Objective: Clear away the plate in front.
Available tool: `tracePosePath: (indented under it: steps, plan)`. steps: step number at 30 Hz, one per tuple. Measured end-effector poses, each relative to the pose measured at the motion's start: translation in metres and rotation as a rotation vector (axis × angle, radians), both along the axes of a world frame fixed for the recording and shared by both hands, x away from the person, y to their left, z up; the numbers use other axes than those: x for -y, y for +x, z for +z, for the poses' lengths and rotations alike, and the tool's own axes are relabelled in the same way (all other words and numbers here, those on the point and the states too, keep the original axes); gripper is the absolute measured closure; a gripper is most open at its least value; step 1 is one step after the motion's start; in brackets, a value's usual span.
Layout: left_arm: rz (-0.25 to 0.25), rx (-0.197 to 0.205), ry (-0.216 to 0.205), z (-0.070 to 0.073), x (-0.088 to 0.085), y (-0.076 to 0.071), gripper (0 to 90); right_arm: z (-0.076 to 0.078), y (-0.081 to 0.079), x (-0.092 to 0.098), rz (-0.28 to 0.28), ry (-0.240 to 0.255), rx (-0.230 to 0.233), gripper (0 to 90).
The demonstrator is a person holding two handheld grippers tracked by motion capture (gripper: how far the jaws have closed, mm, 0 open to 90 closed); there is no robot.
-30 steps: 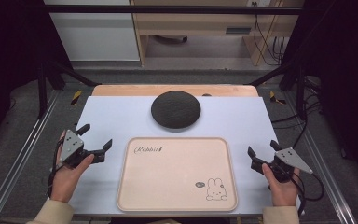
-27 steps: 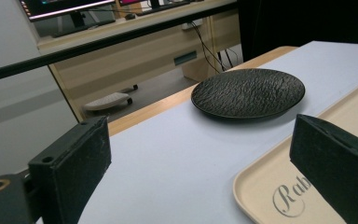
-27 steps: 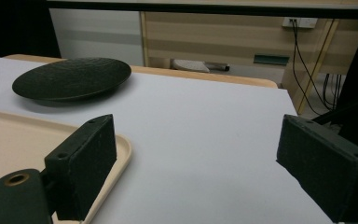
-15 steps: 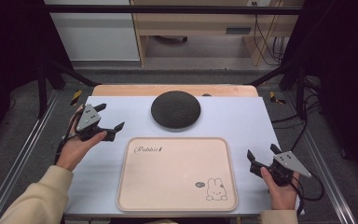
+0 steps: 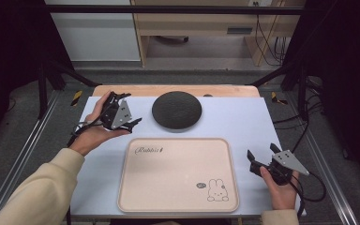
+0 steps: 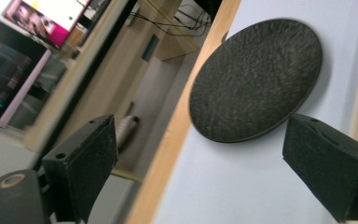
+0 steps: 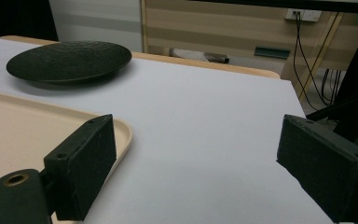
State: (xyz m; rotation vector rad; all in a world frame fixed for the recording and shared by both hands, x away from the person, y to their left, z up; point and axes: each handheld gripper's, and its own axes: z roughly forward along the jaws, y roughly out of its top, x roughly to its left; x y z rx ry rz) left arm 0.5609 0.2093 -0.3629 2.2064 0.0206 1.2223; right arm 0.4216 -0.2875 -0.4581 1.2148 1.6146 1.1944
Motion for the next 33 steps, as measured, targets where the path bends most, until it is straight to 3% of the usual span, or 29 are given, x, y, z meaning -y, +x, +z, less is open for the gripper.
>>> tracePosePath:
  steps: [3,7,12,13,16,17,18,20,26,28,33]
  plan:
    - [-0.029,0.017,0.025,0.001,0.013,0.005,17.4,0.000,0.001,0.000,0.000,0.005,0.001,11.8]
    - [-0.083,0.068,0.167,-0.005,0.027,0.010,24.8,-0.001,0.002,0.000,0.000,-0.009,-0.007,12.0]
    - [-0.147,0.149,0.291,-0.026,0.040,0.017,31.8,-0.001,0.002,0.000,0.000,-0.007,-0.010,12.3]
    - [-0.149,0.145,0.299,-0.032,0.042,0.018,33.3,-0.001,0.002,0.000,0.000,-0.006,-0.007,12.4]
    - [-0.180,0.188,0.358,-0.050,0.044,0.022,37.1,-0.001,0.002,0.000,0.002,-0.016,-0.012,12.5]
    - [-0.185,0.189,0.356,-0.057,0.045,0.024,37.1,-0.001,0.002,0.000,0.002,-0.016,-0.012,12.5]
    - [-0.193,0.188,0.393,-0.067,0.046,0.028,39.1,-0.001,0.003,0.000,0.005,-0.014,-0.010,12.5]
    - [-0.201,0.191,0.385,-0.072,0.047,0.029,41.3,-0.001,0.003,0.000,0.005,-0.014,-0.012,12.5]
    - [-0.236,0.172,0.462,-0.090,0.050,0.033,47.6,-0.001,0.003,0.001,0.007,-0.015,-0.015,12.6]
    - [-0.240,0.187,0.496,-0.093,0.050,0.033,48.4,-0.002,0.003,0.002,0.007,-0.014,-0.015,12.6]
    - [-0.234,0.186,0.532,-0.100,0.048,0.037,53.1,-0.001,0.002,0.002,0.006,-0.010,-0.022,12.7]
